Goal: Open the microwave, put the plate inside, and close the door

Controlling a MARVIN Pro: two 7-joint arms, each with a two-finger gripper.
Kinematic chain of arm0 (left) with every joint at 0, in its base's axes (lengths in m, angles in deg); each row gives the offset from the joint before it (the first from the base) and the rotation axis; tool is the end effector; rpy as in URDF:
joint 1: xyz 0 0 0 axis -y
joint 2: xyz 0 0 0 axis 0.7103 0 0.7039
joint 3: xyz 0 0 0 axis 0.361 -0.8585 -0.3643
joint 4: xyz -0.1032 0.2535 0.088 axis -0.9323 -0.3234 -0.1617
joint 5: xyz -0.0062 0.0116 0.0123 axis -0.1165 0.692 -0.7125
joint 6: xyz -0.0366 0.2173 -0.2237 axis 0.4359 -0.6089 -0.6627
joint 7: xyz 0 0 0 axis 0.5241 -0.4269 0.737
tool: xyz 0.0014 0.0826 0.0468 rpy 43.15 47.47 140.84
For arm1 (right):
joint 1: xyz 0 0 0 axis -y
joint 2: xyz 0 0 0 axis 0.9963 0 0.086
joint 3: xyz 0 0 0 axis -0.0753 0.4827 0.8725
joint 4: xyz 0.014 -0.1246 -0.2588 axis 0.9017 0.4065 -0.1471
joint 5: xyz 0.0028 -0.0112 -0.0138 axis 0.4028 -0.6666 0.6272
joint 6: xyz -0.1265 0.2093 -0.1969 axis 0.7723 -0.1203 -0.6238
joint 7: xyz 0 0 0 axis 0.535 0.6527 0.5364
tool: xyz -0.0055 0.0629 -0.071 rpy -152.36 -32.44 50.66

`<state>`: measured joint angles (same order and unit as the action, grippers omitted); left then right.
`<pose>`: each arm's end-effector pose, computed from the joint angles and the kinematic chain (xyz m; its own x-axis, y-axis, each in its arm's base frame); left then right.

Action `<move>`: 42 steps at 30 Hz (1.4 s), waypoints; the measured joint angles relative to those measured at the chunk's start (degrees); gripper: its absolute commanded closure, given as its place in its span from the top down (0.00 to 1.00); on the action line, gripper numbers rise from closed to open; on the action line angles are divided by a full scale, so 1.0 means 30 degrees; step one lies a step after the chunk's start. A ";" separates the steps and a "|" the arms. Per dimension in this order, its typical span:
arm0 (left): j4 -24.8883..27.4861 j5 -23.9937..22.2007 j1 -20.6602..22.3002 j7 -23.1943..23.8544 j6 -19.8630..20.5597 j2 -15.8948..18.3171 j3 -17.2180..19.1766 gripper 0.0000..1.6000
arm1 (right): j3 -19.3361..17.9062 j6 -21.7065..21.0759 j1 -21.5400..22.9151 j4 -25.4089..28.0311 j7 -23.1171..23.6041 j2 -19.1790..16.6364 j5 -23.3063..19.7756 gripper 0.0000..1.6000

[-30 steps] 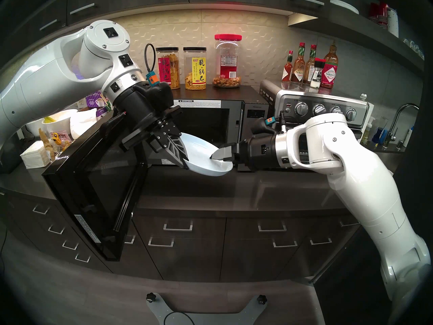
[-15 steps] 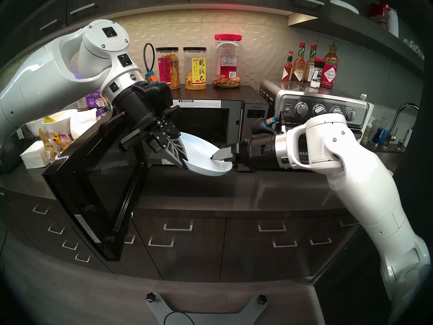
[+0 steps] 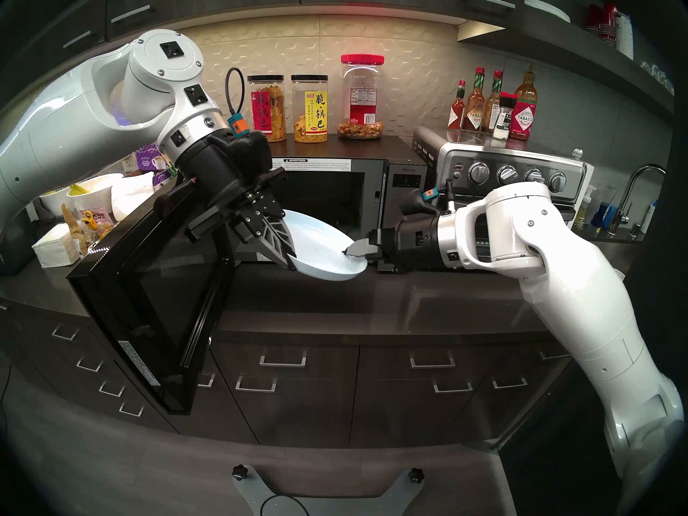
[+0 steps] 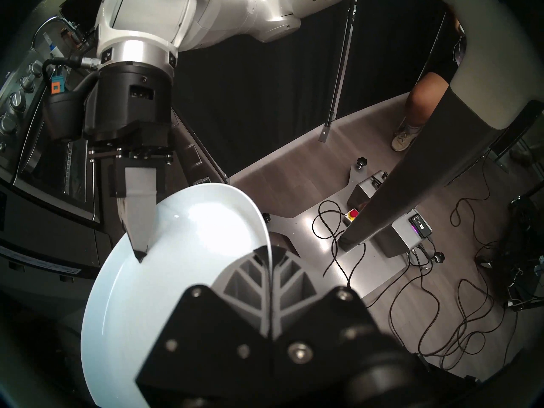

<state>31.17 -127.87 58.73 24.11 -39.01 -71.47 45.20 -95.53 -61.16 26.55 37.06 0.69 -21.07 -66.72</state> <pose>0.3802 -0.0741 0.0544 -0.4553 -0.6815 0.5729 -0.8739 0.4650 -0.1414 0.3907 0.0199 -0.0600 0.6781 0.0102 0.7349 0.5655 -0.6459 -0.5129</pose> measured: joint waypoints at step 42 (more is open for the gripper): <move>0.0310 -0.0520 -0.0035 -0.1233 -0.0109 0.0449 0.0196 1.00 | -0.0332 0.0100 -0.0261 0.0134 0.0460 -0.0014 0.0593 0.00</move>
<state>32.10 -129.43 58.63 20.41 -39.33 -70.12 45.78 -96.53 -60.86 25.77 37.46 2.07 -21.11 -64.94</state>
